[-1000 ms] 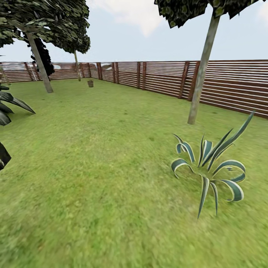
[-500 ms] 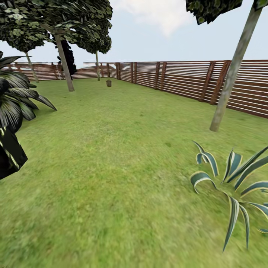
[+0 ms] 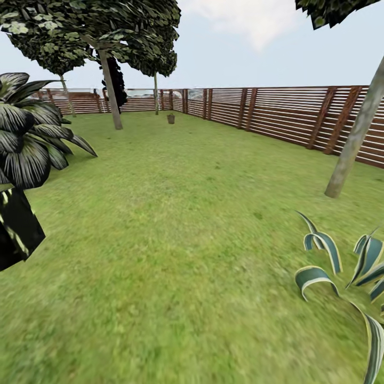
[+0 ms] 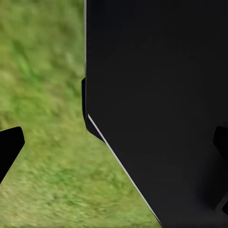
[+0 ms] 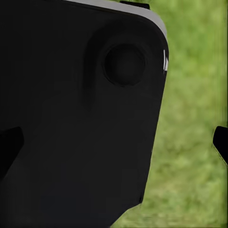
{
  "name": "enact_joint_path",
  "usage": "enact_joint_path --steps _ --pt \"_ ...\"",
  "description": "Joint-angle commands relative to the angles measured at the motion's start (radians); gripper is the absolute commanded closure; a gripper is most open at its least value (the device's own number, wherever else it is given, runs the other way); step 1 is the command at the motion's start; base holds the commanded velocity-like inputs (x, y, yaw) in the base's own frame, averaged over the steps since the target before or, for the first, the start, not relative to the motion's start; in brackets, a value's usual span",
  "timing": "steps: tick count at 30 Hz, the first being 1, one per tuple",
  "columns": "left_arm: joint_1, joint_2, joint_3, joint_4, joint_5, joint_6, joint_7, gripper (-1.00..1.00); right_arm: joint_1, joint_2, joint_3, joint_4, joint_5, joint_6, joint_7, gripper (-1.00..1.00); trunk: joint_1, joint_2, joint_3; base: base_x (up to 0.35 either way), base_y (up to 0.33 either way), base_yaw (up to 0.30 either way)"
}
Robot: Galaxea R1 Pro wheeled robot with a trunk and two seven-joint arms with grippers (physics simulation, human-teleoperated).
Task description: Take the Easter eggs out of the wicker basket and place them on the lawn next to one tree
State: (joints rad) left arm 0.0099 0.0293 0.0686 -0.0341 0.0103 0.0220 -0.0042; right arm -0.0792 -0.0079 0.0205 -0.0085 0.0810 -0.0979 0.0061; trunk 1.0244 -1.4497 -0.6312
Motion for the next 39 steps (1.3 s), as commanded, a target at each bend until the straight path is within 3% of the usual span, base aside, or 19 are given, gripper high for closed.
enact_joint_path --steps 1,18,28,39 --pt "0.001 0.0 0.007 -0.003 0.002 0.002 0.0 -1.0 -0.001 0.0 0.002 0.001 0.009 -0.003 0.008 -1.0 0.001 0.0 -0.001 0.338 0.0 0.003" --pt "0.001 0.0 0.007 -0.003 0.002 0.003 0.0 -1.0 -0.001 0.006 -0.002 -0.001 0.009 -0.006 0.014 -1.0 0.001 0.0 -0.001 0.339 0.0 0.001" --pt "0.001 0.0 0.007 -0.003 0.002 0.003 0.0 -1.0 -0.001 0.007 -0.001 -0.001 0.01 -0.006 0.012 -1.0 0.001 0.0 -0.001 0.34 0.0 0.203" --pt "0.001 0.0 0.007 -0.003 0.002 0.003 0.0 -1.0 -0.001 0.003 0.008 0.001 0.02 -0.003 0.017 -1.0 0.001 0.0 -0.001 0.34 0.0 0.017"
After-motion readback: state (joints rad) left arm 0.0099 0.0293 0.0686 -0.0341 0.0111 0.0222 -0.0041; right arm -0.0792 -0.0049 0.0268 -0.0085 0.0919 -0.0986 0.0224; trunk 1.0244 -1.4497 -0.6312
